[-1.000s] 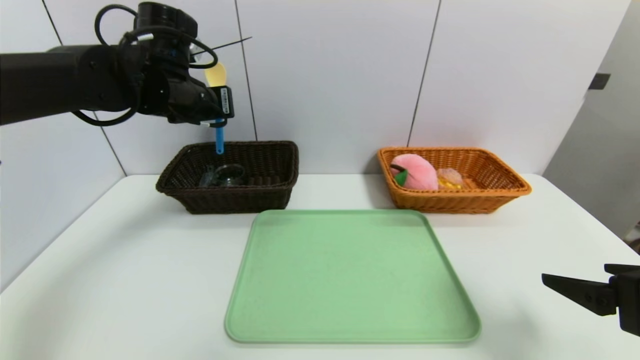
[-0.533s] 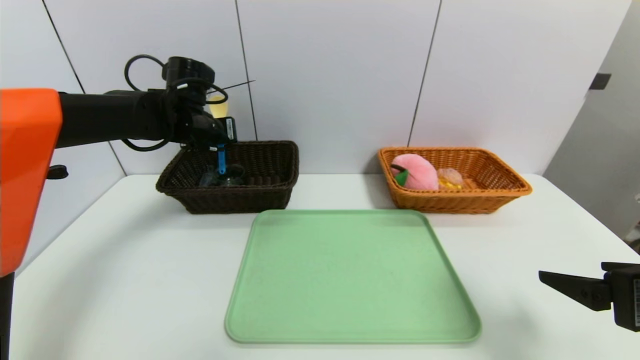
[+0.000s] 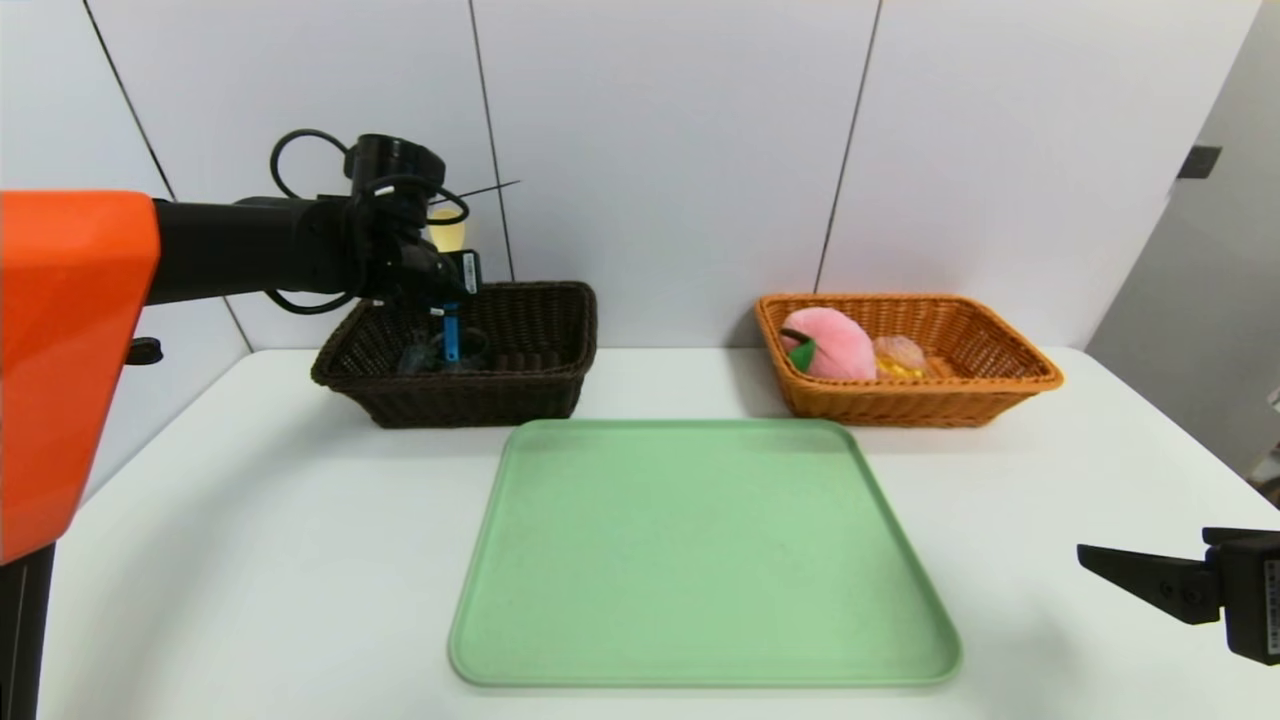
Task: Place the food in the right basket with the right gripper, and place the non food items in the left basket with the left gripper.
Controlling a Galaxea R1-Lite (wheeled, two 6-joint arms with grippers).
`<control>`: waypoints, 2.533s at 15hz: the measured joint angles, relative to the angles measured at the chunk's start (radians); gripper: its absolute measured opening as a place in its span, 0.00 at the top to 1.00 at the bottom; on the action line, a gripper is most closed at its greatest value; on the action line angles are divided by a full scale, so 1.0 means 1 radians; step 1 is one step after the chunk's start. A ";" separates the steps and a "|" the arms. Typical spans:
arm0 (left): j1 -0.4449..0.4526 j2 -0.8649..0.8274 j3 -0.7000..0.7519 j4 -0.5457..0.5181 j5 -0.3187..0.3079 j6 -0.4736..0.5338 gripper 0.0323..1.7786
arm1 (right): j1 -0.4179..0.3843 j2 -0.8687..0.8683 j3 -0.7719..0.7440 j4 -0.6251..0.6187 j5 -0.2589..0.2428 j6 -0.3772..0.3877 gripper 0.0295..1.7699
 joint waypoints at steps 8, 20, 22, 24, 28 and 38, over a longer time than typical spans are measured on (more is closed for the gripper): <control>-0.007 -0.053 0.033 0.027 0.002 0.007 0.34 | 0.000 -0.005 0.007 0.001 -0.001 0.001 0.04; -0.262 -0.542 0.172 0.456 -0.011 -0.039 0.11 | 0.006 -0.043 -0.081 -0.069 -0.011 -0.002 0.04; -0.299 -0.668 0.274 0.460 -0.008 -0.028 0.09 | 0.009 -0.053 -0.082 -0.095 -0.012 -0.024 0.04; -0.337 -0.817 0.384 0.461 0.002 -0.001 0.08 | 0.010 -0.083 -0.083 -0.096 -0.012 -0.102 0.04; -0.261 -1.088 0.567 0.460 0.038 0.074 0.07 | -0.016 -0.181 -0.082 -0.088 -0.003 -0.232 0.04; 0.104 -1.751 1.011 0.475 0.093 0.232 0.05 | -0.115 -0.526 0.112 -0.076 -0.004 -0.231 0.04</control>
